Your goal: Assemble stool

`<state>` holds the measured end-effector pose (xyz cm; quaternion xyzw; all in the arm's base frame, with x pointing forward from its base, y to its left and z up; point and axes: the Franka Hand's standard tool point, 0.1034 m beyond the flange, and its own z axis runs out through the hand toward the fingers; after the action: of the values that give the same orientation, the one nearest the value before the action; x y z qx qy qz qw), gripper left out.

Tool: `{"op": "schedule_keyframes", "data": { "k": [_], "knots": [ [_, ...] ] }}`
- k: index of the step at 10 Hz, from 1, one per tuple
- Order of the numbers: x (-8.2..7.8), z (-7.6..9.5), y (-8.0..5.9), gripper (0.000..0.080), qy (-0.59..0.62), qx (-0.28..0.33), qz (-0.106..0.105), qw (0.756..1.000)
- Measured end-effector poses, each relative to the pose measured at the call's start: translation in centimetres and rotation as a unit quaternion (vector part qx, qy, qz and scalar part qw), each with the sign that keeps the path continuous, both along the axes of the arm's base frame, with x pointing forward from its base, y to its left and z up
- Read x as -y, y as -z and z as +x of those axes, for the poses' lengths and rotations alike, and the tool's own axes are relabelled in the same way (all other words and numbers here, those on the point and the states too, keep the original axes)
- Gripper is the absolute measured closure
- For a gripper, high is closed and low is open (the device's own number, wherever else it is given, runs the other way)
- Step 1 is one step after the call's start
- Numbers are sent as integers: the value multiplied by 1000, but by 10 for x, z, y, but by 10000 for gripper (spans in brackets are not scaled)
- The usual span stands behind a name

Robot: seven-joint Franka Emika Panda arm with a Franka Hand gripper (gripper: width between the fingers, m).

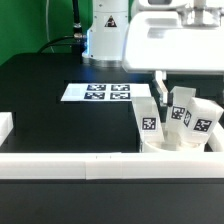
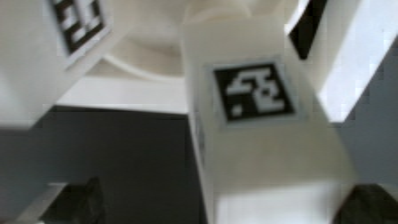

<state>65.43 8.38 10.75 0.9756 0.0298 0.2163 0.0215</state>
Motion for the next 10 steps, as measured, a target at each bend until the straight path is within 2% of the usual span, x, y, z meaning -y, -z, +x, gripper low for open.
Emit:
{"op": "schedule_keyframes", "data": {
  "k": [1,6,9,10],
  "knots": [
    [0,1,-5,152,1,1,2,1000],
    [-3,-1,0,150,-1,-26,2,1000],
    [-20,-5,-4,150,10,-136,12,991],
    [-20,-7,-3,150,12,-163,11,986]
  ]
}}
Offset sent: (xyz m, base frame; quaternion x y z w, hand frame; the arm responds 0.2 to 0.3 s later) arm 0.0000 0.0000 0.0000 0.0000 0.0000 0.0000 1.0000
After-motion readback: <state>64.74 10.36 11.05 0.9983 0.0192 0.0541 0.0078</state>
